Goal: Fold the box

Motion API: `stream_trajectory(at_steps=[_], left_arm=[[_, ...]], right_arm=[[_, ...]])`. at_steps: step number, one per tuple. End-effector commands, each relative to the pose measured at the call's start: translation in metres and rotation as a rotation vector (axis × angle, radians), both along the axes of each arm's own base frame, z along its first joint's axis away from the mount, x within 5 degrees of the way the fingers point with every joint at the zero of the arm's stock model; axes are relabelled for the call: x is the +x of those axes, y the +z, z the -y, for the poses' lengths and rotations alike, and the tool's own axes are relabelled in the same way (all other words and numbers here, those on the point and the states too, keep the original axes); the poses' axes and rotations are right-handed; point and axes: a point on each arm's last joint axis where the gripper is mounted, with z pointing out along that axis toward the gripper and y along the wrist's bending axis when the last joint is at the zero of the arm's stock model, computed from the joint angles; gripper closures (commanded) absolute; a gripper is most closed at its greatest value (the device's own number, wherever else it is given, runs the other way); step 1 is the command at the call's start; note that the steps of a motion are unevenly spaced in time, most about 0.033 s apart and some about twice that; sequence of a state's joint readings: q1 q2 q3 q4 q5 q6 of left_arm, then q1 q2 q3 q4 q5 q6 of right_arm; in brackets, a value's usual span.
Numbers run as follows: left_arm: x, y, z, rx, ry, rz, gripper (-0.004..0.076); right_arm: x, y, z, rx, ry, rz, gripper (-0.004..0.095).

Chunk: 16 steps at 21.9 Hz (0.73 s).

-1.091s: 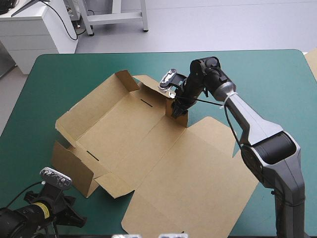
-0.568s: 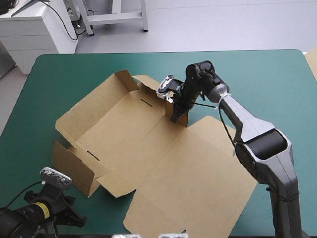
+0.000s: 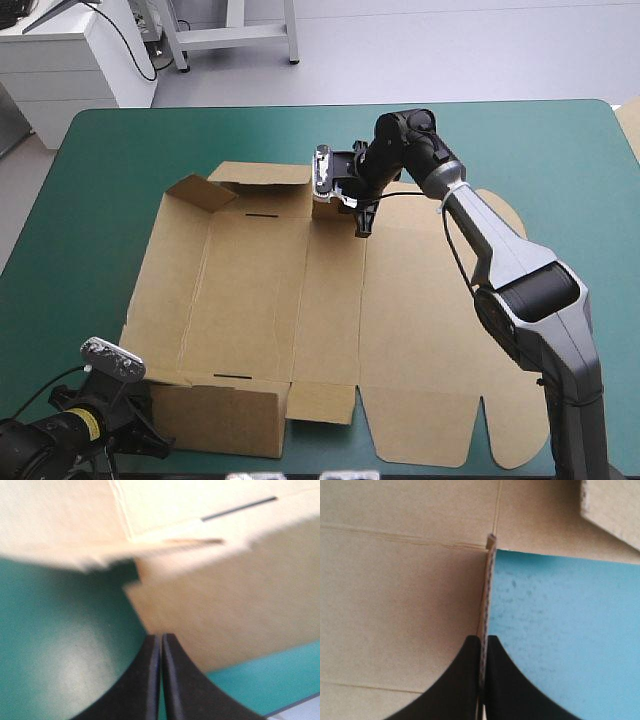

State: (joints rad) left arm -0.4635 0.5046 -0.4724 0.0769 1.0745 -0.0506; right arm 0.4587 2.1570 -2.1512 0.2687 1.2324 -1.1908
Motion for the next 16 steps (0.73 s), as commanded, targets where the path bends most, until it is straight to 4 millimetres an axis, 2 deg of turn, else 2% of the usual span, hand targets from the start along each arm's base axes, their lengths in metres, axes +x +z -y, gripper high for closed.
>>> stream_trajectory(at_steps=[1,8,10,12,13,15,16], left_arm=[[0.003,0.009,0.003,-0.027,-0.005,0.044,0.0731],[0.003,0.009,0.003,-0.027,-0.005,0.044,0.0731],[0.003,0.009,0.003,-0.027,-0.005,0.044,0.0731],[0.003,0.009,0.003,-0.027,-0.005,0.044,0.0731],[0.003,0.009,0.003,-0.027,-0.005,0.044,0.0731],[0.003,0.009,0.003,-0.027,-0.005,0.044,0.0731],[0.003,0.009,0.003,-0.027,-0.005,0.044,0.0731]], right_arm=[[-0.010,0.046,-0.002,0.126,0.074,0.151,0.0929],[-0.002,0.042,-0.004,0.134,0.037,0.177,0.0922],[-0.001,0.040,-0.003,0.130,0.020,0.174,0.0845],[0.000,0.040,-0.001,0.123,-0.030,0.166,0.0583],[0.001,0.040,0.000,0.116,-0.048,0.168,0.0346],[0.001,0.043,0.001,0.130,-0.094,0.168,0.0195],[0.002,0.044,0.002,0.132,-0.116,0.168,0.0155]])
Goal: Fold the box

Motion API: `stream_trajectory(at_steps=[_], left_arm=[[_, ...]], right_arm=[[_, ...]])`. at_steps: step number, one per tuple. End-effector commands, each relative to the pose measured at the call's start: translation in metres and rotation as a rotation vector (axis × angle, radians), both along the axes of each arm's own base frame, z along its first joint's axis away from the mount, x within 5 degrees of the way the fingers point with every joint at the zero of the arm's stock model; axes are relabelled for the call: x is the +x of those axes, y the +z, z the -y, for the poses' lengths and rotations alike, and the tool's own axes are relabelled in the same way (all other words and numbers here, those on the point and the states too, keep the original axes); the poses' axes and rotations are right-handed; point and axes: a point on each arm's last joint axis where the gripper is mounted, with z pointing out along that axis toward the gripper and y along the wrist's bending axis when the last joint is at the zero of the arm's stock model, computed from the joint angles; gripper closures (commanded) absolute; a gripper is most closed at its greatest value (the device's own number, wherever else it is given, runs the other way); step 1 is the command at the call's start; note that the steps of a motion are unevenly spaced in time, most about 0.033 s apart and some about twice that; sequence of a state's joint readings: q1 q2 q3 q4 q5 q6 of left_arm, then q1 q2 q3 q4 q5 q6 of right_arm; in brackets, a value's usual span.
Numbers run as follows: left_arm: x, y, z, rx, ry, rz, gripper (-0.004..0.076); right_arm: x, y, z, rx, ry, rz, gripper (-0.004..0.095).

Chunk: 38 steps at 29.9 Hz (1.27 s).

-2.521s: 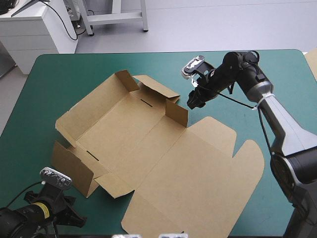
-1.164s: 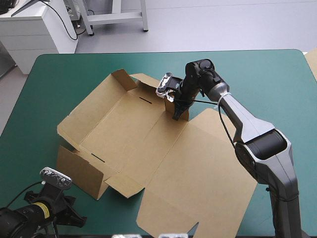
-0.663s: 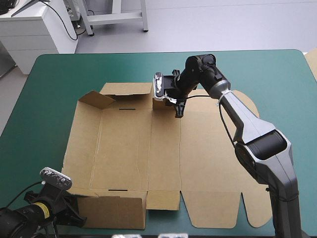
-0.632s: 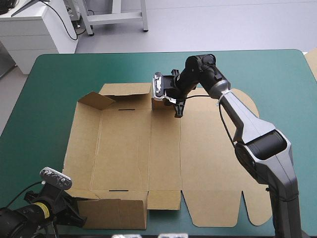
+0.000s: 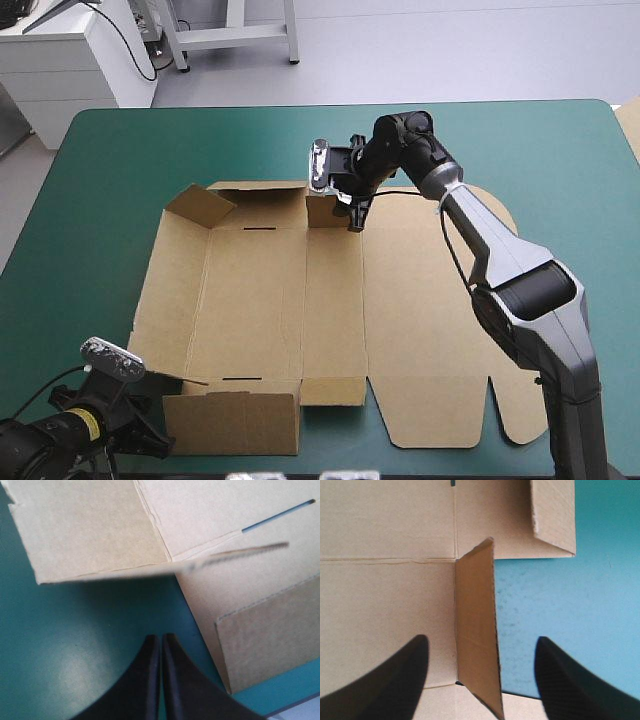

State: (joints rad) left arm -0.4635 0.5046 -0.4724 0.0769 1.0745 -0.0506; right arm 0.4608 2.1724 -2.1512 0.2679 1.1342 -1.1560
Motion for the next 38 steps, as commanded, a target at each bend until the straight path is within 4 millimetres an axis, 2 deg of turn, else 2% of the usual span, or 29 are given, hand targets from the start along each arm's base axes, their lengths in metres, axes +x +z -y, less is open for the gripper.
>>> stream_trajectory(at_steps=[1,4,7,12,16,17,21,25,28,33,38], left_arm=[[0.003,0.009,0.003,-0.027,-0.005,0.044,0.0731],[0.003,0.009,0.003,-0.025,-0.009,0.045,0.0731],[0.003,0.009,0.003,-0.025,-0.009,0.045,0.0731],[0.003,0.017,0.003,-0.038,-0.008,0.054,0.0731],[-0.002,0.038,0.000,-0.041,-0.001,0.047,0.0731],[-0.004,0.044,0.000,-0.045,-0.001,0.040,0.0731],[-0.015,0.081,-0.003,-0.090,-0.004,0.065,0.0731],[-0.023,0.125,-0.006,-0.173,-0.013,0.203,0.0731],[-0.023,0.150,-0.011,-0.169,0.004,0.299,0.0731],[-0.006,0.176,-0.012,-0.073,0.031,0.349,0.0731],[0.031,0.193,-0.001,0.041,0.037,0.350,0.0704]], right_arm=[[-0.008,0.049,0.007,0.087,-0.074,0.113,0.0148],[-0.011,0.056,0.010,0.107,-0.135,0.095,0.0195],[-0.021,0.070,0.014,0.139,-0.187,0.062,0.0316],[-0.041,0.095,0.023,0.137,-0.180,0.038,0.0623],[-0.051,0.111,0.029,0.177,-0.281,0.011,0.0890],[-0.052,0.114,0.030,0.189,-0.300,0.006,0.0928],[-0.054,0.118,0.033,0.220,-0.358,-0.016,0.0924],[-0.054,0.118,0.033,0.243,-0.409,-0.044,0.0924],[-0.053,0.117,0.035,0.236,-0.439,-0.041,0.0924],[-0.052,0.119,0.040,0.236,-0.533,-0.039,0.0923],[-0.058,0.129,0.044,0.246,-0.538,-0.015,0.0923]])
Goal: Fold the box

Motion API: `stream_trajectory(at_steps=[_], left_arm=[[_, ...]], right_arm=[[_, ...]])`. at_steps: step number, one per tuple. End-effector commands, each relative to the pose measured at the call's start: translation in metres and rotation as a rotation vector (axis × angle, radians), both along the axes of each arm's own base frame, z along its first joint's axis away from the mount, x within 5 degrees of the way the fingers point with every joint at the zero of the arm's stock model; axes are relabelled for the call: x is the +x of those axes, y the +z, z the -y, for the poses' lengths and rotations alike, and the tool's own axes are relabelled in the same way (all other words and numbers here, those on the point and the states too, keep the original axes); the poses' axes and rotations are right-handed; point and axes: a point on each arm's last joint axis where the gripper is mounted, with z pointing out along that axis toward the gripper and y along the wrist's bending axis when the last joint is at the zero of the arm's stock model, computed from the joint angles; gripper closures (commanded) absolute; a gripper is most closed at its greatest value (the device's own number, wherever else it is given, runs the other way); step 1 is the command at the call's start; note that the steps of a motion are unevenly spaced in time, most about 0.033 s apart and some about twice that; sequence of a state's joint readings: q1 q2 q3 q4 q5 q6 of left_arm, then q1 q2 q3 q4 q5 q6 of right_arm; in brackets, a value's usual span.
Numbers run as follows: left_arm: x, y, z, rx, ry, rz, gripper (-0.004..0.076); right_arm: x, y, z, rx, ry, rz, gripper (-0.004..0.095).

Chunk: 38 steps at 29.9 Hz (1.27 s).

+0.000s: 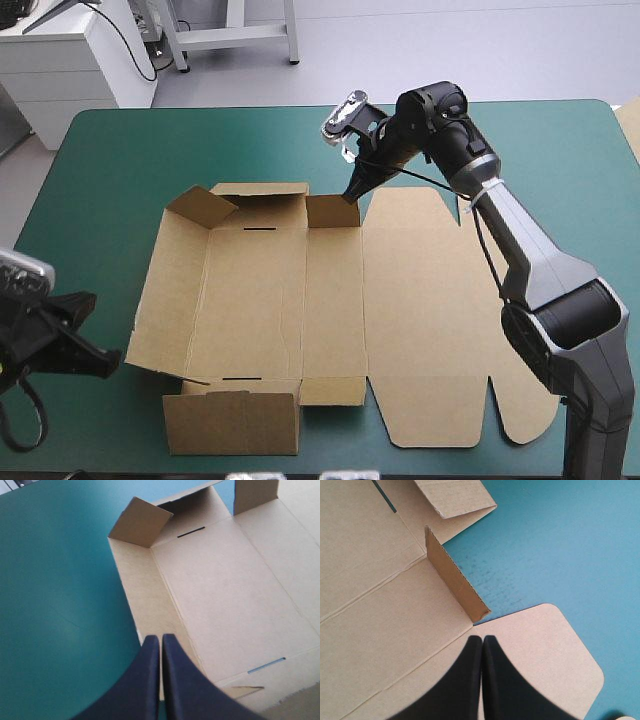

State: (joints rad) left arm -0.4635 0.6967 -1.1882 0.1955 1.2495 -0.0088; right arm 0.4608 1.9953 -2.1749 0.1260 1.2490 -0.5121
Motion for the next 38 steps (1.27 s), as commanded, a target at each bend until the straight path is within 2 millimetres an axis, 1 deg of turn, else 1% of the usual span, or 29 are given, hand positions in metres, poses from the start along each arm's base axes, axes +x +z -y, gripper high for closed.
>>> stream_trajectory(at_steps=[1,4,7,9,11,15,18,21,25,26,29,31,33,36,38], left_arm=[[0.029,0.013,0.008,0.097,0.028,-0.021,0.0703],[0.057,0.017,0.017,0.170,0.037,-0.022,0.0703],[0.080,0.023,0.026,0.214,0.036,-0.006,0.0703],[0.091,0.028,0.033,0.218,0.024,-0.011,0.0703],[0.102,0.033,0.039,0.224,0.000,-0.013,0.0703],[0.114,0.048,0.046,0.216,-0.008,0.013,0.0703],[0.123,0.056,0.048,0.162,-0.059,0.002,0.0703],[0.137,0.056,0.042,0.055,-0.135,-0.039,0.0703],[0.161,0.045,0.022,-0.117,-0.170,-0.131,0.0703],[0.169,0.041,0.011,-0.157,-0.137,-0.146,0.0703],[0.177,0.035,-0.018,-0.208,-0.044,-0.158,0.0703],[0.179,0.030,-0.035,-0.216,-0.002,-0.157,0.0703],[0.178,0.025,-0.049,-0.219,0.038,-0.165,0.0703],[0.178,0.014,-0.063,-0.223,0.090,-0.197,0.0703],[0.179,0.001,-0.069,-0.224,0.104,-0.235,0.0703]], right_arm=[[-0.023,0.050,0.015,0.056,-0.020,0.121,0.0923],[-0.030,0.062,0.021,0.054,-0.049,0.150,0.0924],[-0.037,0.073,0.027,0.056,-0.077,0.179,0.0924],[-0.042,0.080,0.032,0.059,-0.104,0.197,0.0924],[-0.048,0.088,0.036,0.069,-0.116,0.213,0.0924],[-0.061,0.108,0.054,0.109,-0.177,0.249,0.0924],[-0.074,0.124,0.069,0.133,-0.206,0.288,0.0929],[-0.088,0.141,0.086,0.149,-0.238,0.337,0.0929],[-0.110,0.163,0.110,0.185,-0.301,0.398,0.0929],[-0.115,0.167,0.117,0.192,-0.321,0.411,0.0929],[-0.128,0.172,0.134,0.194,-0.372,0.425,0.0929],[-0.133,0.168,0.145,0.182,-0.412,0.412,0.0929],[-0.139,0.160,0.156,0.162,-0.448,0.385,0.0929],[-0.146,0.139,0.168,0.124,-0.494,0.318,0.0929],[-0.152,0.126,0.174,0.103,-0.513,0.277,0.0929]])
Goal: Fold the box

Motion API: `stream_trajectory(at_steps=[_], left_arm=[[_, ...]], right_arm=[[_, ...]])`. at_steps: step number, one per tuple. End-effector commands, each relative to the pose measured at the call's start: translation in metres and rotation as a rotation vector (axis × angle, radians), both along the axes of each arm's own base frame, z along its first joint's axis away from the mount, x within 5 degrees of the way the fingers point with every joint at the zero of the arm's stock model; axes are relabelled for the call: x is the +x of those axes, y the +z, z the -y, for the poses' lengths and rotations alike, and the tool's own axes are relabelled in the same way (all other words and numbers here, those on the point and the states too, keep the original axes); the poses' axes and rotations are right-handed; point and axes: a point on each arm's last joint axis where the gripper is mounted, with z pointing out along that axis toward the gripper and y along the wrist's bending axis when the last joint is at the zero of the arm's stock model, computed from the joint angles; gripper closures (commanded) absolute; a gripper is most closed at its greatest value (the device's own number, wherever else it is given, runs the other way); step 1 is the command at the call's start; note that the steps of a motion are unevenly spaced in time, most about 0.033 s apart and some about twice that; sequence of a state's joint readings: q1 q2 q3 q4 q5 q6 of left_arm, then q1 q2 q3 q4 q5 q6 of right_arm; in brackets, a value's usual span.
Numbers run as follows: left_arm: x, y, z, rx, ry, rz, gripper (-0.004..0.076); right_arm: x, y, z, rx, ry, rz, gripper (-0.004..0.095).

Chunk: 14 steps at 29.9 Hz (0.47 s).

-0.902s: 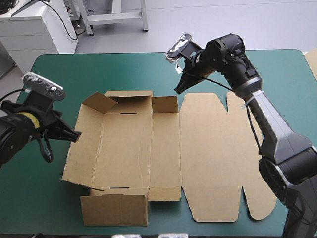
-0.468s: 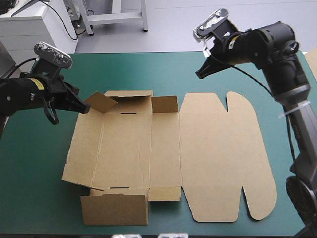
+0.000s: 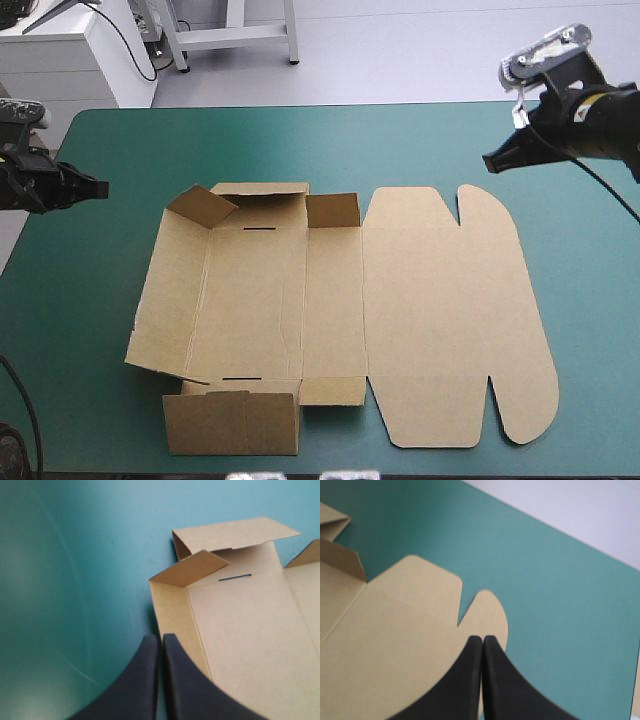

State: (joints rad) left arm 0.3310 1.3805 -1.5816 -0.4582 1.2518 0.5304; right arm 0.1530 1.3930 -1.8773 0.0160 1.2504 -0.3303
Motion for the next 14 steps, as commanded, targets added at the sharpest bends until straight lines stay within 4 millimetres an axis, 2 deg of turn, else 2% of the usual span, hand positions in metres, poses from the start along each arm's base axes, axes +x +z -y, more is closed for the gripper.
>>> stream_trajectory(at_steps=[1,9,14], left_arm=[[-0.011,-0.006,-0.001,-0.039,-0.012,-0.035,0.0703],[-0.014,-0.072,-0.001,-0.099,-0.035,-0.239,0.0706],[-0.018,-0.095,0.001,-0.142,-0.037,-0.316,0.0692]], right_arm=[[-0.023,-0.008,0.011,-0.006,-0.035,-0.017,0.0929],[-0.050,-0.057,0.013,0.028,-0.040,-0.158,0.0929],[-0.068,-0.079,0.015,0.035,-0.054,-0.179,0.0929]])
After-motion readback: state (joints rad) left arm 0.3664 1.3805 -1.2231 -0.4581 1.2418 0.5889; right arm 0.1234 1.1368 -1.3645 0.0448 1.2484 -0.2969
